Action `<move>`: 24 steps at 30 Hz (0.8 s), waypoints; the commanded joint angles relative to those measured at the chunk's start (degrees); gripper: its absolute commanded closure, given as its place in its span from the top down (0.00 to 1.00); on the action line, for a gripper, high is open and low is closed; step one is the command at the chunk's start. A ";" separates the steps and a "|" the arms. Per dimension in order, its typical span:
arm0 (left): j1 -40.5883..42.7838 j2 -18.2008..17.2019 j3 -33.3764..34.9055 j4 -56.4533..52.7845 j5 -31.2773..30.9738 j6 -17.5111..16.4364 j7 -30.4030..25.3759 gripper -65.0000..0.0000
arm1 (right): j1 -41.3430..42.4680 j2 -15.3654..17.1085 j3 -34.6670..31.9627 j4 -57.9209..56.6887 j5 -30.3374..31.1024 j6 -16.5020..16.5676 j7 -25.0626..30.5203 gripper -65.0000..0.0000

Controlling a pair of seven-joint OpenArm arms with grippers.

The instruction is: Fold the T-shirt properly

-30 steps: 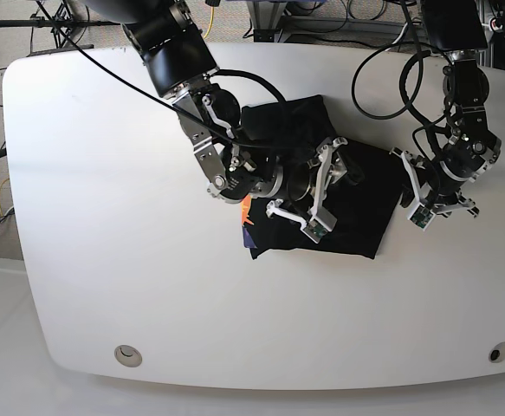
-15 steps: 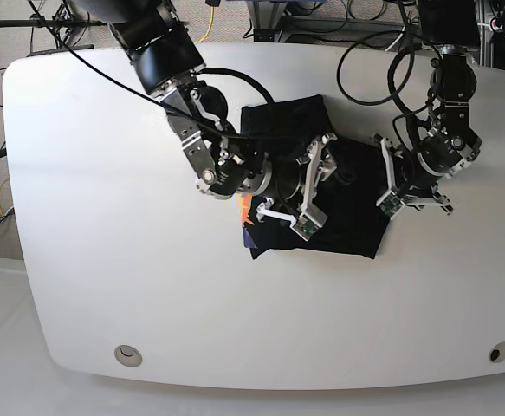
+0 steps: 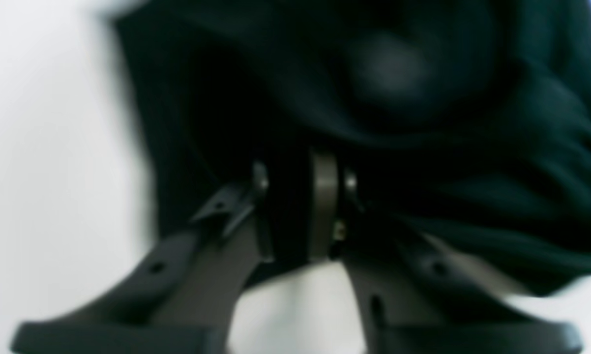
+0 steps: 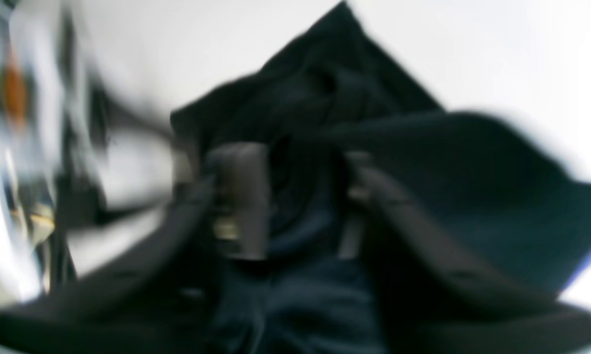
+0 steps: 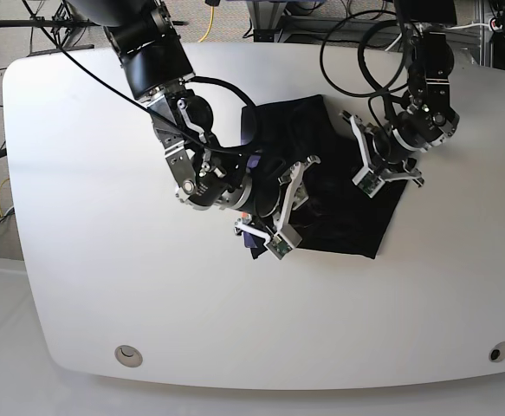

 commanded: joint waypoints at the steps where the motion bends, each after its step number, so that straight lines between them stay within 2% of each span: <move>1: -1.12 -0.77 0.23 3.42 0.30 0.03 -1.22 0.01 | 0.20 -0.60 0.51 0.66 0.91 0.96 1.37 0.00; 7: -1.03 -1.73 -0.03 5.24 1.53 0.03 -0.42 0.05 | 0.15 -0.60 1.23 0.06 1.03 0.78 1.84 0.00; 9: -1.16 -1.78 -0.22 5.48 1.74 0.03 -0.50 0.10 | 0.29 -0.59 1.64 -0.10 1.09 0.72 1.93 0.00; 11: -2.10 -1.61 -0.62 5.69 1.34 0.03 -1.30 0.20 | 0.52 -0.42 2.05 0.10 0.91 0.64 1.11 0.00; 17: -2.36 -1.03 -0.47 5.56 1.44 0.03 -0.75 0.29 | 1.29 -0.41 2.95 0.00 0.51 0.66 0.20 0.00; 19: -2.06 -0.61 0.05 5.44 1.63 0.03 -0.39 0.28 | 1.83 -0.64 2.92 0.01 0.32 0.80 -0.17 0.00; 21: -0.56 1.79 3.31 5.33 1.30 0.03 0.46 0.23 | 3.37 -2.06 1.85 -0.29 0.04 1.07 -1.08 0.00; 24: 0.89 2.80 5.44 5.13 1.23 0.03 1.14 0.10 | 4.95 -2.85 1.62 -0.57 -0.20 1.27 -1.85 0.00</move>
